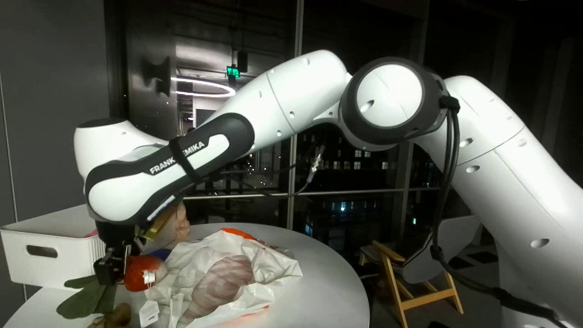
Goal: Remove the duster, moose toy and turnip plushie from the plastic
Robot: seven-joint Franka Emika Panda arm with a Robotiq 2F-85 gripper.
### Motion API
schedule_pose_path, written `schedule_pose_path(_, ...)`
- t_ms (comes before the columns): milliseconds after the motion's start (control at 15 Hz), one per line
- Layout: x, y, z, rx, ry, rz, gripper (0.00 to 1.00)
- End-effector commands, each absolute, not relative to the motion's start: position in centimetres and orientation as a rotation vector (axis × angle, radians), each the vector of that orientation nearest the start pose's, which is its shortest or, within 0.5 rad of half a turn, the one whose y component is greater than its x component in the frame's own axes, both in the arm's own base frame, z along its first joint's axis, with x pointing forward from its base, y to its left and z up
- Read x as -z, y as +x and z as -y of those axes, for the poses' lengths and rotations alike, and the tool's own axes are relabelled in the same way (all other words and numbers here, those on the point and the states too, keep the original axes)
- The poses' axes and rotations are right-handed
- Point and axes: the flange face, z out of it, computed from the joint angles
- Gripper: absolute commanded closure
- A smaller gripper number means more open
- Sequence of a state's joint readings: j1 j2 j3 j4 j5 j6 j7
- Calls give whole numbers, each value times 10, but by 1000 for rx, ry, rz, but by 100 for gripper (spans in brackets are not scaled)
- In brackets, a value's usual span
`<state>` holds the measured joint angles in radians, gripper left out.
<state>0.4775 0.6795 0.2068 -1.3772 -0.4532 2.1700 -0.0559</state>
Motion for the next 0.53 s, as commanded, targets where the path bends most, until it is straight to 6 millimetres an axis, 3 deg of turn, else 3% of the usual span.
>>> schedule_pose_path(0,-309,613,-463,385,-2951,1509,69)
schedule_pose_path(67,-302,611,-471,385,-2953,1526,19)
schedule_pose_path(200,-304,609,-479,410,-2970,1523,14)
schedule_pose_path(333,-321,607,-481,454,-3000,1480,1)
schedule_pose_path(467,-345,600,-478,457,-3053,1391,0)
